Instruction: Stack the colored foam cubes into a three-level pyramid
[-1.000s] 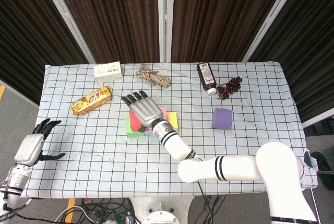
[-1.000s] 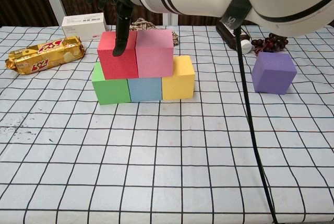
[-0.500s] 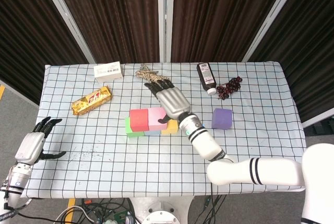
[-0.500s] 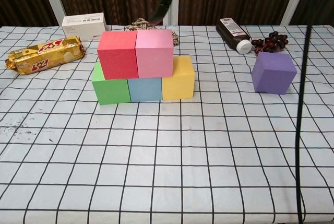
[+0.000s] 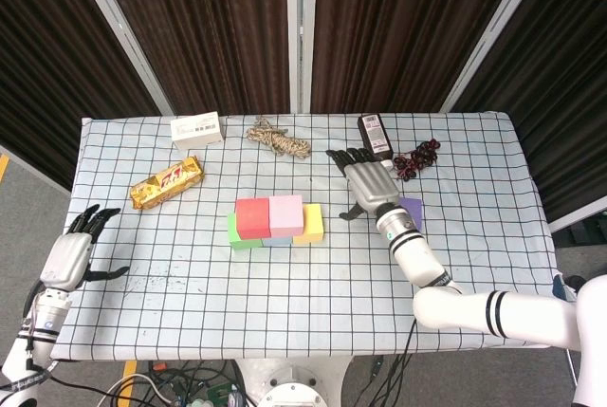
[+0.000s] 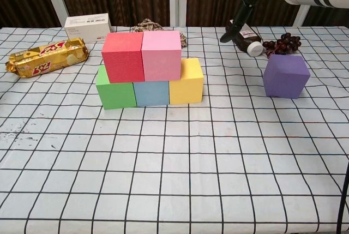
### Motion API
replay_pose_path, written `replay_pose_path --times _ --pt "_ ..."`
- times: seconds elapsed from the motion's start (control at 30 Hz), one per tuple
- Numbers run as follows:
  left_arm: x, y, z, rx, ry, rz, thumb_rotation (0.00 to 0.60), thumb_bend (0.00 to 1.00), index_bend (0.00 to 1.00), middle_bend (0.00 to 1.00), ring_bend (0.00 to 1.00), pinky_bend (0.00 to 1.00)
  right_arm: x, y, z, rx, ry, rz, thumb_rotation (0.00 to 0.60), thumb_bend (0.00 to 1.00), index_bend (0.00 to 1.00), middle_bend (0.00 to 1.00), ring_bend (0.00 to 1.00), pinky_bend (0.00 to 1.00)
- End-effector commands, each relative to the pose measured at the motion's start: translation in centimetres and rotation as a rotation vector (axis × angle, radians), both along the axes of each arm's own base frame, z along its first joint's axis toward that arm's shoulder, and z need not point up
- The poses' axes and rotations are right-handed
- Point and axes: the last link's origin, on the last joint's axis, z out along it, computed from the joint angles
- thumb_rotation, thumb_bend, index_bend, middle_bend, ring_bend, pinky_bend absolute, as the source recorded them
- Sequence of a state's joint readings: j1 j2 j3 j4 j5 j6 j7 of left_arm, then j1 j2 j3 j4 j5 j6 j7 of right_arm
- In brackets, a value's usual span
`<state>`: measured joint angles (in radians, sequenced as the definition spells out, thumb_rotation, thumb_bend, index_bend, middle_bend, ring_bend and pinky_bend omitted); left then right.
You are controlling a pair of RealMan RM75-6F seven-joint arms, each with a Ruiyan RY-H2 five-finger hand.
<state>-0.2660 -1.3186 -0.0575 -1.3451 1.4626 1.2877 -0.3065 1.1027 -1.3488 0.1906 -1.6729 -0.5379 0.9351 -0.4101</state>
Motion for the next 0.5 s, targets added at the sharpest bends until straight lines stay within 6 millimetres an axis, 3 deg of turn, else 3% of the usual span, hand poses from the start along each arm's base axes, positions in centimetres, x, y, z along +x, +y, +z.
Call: replay_pose_path --times 0.03,0.3,0.5 --pt "0.1 1.9 -1.5 0.014 0.021 0.004 0.6 0.0 0.11 0.12 0.0 0.11 -1.6 0.0 -0.9 0.006 0.015 -0.021 0.6 0.0 0.0 0.09 0.0 0.0" --pt "2.0 5.7 -4.7 0.038 0.016 -0.026 0.6 0.0 0.11 0.12 0.0 0.11 -4.2 -0.4 -3.3 0.015 0.03 -0.077 0.6 0.04 0.0 0.08 0.0 0.0" --pt "3.8 7.6 -6.4 0.034 0.036 -0.047 0.6 0.0 0.1 0.12 0.0 0.11 -4.6 -0.6 -4.8 0.007 0.033 -0.073 0.6 0.05 0.0 0.07 0.0 0.0"
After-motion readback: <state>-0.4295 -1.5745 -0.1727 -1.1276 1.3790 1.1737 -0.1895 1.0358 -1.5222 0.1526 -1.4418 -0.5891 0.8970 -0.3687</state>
